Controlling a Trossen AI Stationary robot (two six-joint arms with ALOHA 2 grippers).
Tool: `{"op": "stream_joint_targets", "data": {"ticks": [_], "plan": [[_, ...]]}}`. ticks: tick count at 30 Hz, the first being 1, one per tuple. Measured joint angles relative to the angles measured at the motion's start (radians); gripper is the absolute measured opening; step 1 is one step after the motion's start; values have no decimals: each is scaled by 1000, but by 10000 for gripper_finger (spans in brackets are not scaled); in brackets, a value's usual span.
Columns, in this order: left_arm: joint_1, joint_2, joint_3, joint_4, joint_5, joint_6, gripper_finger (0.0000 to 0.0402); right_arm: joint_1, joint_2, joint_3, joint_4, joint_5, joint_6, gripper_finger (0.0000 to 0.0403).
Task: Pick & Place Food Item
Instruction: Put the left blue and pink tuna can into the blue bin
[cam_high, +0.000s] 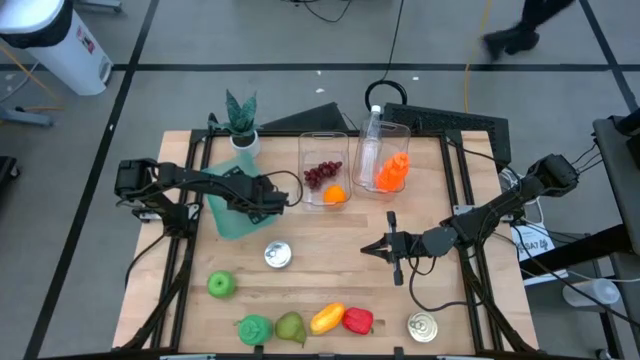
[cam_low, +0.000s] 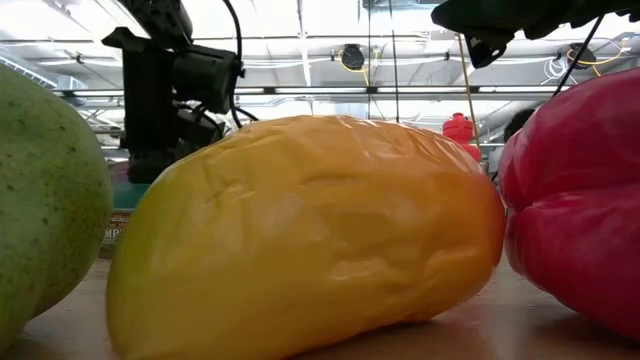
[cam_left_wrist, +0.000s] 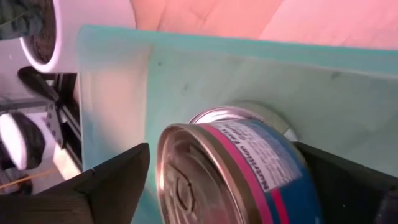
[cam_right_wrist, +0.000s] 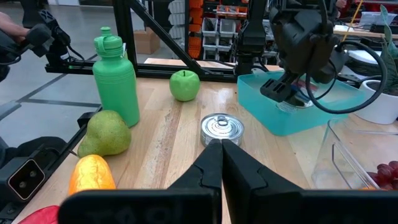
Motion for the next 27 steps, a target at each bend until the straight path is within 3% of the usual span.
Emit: {"op": "stream_joint_targets", "data": {"ticks": [27], "plan": [[-4, 0, 83, -34, 67, 55, 397, 0, 0, 0, 0, 0, 0, 0]]}}
